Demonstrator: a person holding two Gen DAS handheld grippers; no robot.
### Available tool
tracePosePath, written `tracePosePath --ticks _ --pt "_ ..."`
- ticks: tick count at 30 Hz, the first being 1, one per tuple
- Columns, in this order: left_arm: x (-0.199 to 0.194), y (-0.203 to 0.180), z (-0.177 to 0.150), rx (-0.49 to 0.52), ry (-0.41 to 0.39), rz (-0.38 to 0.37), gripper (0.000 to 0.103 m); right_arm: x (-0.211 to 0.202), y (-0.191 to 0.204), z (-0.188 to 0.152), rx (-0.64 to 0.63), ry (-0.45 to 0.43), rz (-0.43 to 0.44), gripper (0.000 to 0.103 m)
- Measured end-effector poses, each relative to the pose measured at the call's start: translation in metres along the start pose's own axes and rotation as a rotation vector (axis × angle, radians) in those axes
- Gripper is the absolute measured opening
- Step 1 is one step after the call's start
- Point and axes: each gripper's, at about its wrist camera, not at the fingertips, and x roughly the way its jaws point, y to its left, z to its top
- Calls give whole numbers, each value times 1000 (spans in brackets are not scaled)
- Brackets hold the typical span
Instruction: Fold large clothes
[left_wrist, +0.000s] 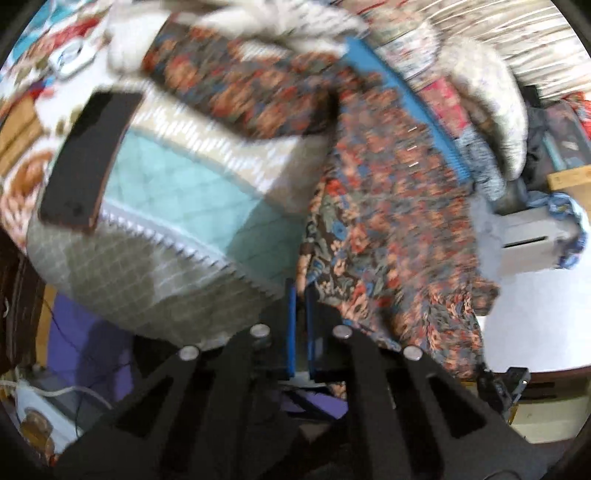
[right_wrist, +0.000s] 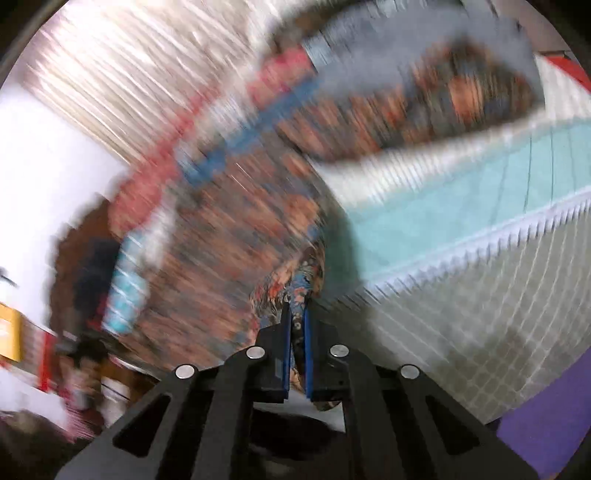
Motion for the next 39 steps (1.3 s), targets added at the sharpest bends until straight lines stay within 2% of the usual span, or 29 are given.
tracePosePath --ticks 2,5,8,10,13,14,16,17,18,20,22,25,27,30,34,37,39 --pt "-16 -11 9 16 -38 -29 4 -39 20 12 -18 -102 58 67" --pt "-31 -6 22 29 -81 12 4 -60 32 13 -62 -126 45 68" --pt "-18 13 26 12 -55 85 4 -46 17 -7 -68 -52 -60 68" --pt "11 28 18 12 -1 183 5 -17 -8 -32 -40 38 -179 68" --pt "43 56 5 -18 97 256 8 30 -55 -71 30 238 -356 68" --pt "52 68 -3 -42 121 307 8 33 -62 -75 57 252 -369 68" --pt "49 81 -9 -84 140 295 8 18 -76 -72 163 180 -288 68" --pt "41 87 -12 -97 131 277 8 3 -76 -63 187 104 -226 68" --pt "29 92 -12 -105 104 272 8 -7 -75 -56 184 56 -207 67" --pt "-3 95 -8 -108 9 278 8 -29 -72 -33 154 -75 -237 64" --pt "-26 86 0 -93 -69 285 8 -36 -76 -12 157 -146 -265 50" --pt "-38 43 13 -2 -144 261 8 -28 -84 25 186 -198 -271 39" --pt "-25 18 15 66 -134 226 8 -17 -91 55 200 -254 -288 33" --pt "19 -27 17 174 -68 173 8 5 -108 97 290 -296 -307 31" --pt "99 -83 8 326 36 156 8 38 -125 143 452 -324 -321 30" --pt "141 -109 -2 417 94 161 8 69 -127 171 507 -283 -346 29" --pt "172 -123 -9 468 143 164 8 90 -131 184 503 -221 -413 28"
